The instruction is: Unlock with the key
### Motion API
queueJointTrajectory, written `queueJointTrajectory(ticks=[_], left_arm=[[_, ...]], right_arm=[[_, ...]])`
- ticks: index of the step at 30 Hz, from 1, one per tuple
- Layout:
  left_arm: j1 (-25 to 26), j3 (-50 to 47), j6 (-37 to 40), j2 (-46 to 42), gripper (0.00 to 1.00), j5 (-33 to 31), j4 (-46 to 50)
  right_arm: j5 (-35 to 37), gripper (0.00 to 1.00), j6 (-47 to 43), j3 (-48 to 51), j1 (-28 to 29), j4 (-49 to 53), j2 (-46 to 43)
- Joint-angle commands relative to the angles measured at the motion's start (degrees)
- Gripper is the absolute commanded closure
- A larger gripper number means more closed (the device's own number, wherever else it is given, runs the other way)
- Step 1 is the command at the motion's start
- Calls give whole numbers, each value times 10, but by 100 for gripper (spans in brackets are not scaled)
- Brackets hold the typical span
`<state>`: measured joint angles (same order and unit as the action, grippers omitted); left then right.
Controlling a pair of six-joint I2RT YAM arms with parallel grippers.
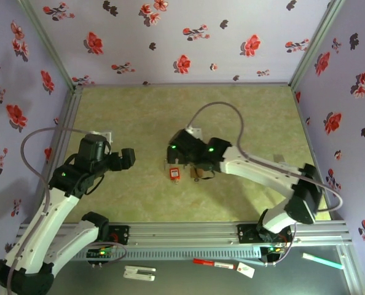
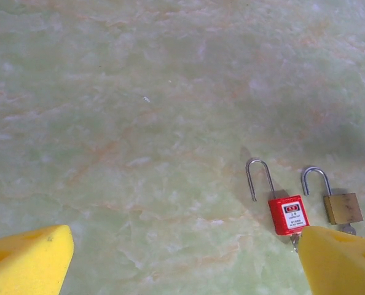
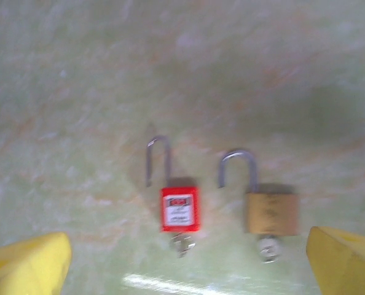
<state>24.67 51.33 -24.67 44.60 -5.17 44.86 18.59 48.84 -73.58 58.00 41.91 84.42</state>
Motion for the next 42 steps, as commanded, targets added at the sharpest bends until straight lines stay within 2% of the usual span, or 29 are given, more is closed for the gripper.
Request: queueJointTrajectory(ticks=[1,4,6,10,12,14,18,19,21,22,27,30,33,36,38,39,40,42], left_arm=[[-14,-9,2,-5,5,-10,-24],[-30,-25,5,-10,4,-11,-35],[-50,-50,7,-19,2,-24,-55],[-110,-111,25,-39,0,-55,-132],[-149,-145,30,-46,0,-68,-195],[-163,-190,45,-51,0,-100,-288],[-164,-268,102,-18,0,-141,-471],[-164,-275,111,3,0,-150,-495],[-166,-297,133,53,0,-167,-559],[-168,-292,133,66,0,-170,-561],[-175,-354,192,111,0,-141,-725],[-182,-397,204,159,0,-123,-834],[-187,-432,221,214,0,-101,-969],[-195,-414,259,286,0,-74,-1036],[-202,-392,279,330,0,-36,-1039],[-205,-386,282,366,0,-21,-1061],[-206,-383,288,396,0,-12,-1081],[-207,-374,289,456,0,-25,-1139]], right_arm=[[27,1,-71,60,-49,22,-61],[49,1,-114,119,-97,30,-137],[94,1,-141,171,-136,24,-199],[116,1,-194,276,-248,-60,-309],[112,1,-214,330,-325,-121,-343],[123,1,-249,389,-372,-207,-357],[180,1,-356,514,-401,-446,-373],[175,1,-361,511,-414,-447,-372],[182,1,-406,542,-434,-549,-350],[177,1,-416,558,-445,-593,-337],[157,1,-398,661,-480,-878,-225],[143,1,-390,661,-485,-938,-184],[133,1,-437,657,-486,-1028,-115],[111,1,-453,652,-500,-1108,-33],[92,1,-462,649,-508,-1196,50],[65,1,-472,643,-510,-1207,65],[55,1,-469,637,-509,-1175,63],[68,1,-452,619,-521,-1158,71]])
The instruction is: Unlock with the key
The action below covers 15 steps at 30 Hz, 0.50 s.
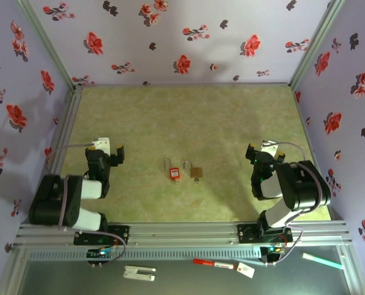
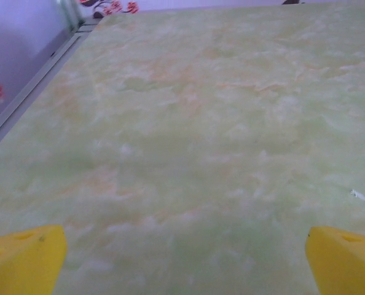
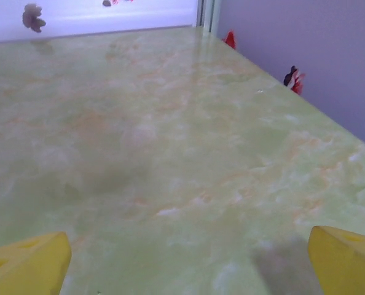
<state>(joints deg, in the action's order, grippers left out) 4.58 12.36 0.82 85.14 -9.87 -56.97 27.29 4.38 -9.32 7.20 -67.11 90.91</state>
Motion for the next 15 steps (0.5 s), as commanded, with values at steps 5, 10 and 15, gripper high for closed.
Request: queueJointTrajectory(ticks=[5,10,15], left_arm=[[-57,112,-21,30,0,64,88],[-61,103,-23,31,0,64,68],[-61,103,-23,32,0,64,67]], right_arm=[[-78,1,34,-123,-59,168,-24],[-78,1,32,-118,-55,153,-23],[-78,1,30,-115,-54,147,-20]])
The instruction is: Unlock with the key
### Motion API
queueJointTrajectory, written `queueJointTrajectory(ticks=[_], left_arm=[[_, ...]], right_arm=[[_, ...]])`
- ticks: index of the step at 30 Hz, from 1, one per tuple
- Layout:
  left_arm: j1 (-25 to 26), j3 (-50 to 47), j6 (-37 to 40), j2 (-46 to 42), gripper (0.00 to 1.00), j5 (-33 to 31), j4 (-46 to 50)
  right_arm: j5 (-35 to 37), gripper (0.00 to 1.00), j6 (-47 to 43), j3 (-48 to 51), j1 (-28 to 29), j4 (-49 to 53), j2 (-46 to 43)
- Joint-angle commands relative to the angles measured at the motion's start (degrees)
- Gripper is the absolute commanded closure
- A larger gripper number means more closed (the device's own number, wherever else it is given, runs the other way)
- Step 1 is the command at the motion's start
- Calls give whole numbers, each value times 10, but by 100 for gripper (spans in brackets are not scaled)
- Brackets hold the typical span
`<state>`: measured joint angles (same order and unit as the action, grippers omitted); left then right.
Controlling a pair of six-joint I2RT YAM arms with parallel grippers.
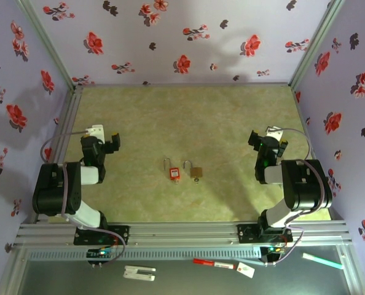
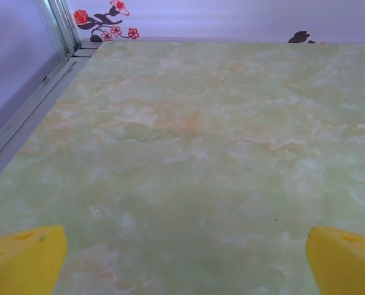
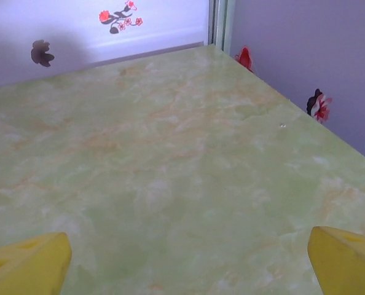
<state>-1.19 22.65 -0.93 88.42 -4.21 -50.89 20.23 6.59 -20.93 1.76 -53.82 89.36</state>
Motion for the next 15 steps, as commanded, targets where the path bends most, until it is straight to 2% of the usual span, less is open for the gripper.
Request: queueJointTrajectory(ticks=[1,15], left_arm=[[-3,0,-6,-1,0,8,6],[-3,-1,-6,-1,0,7,5]], right_arm=[[-6,1,7,1,0,12,-5],[4,1,7,1,3,10,-4]])
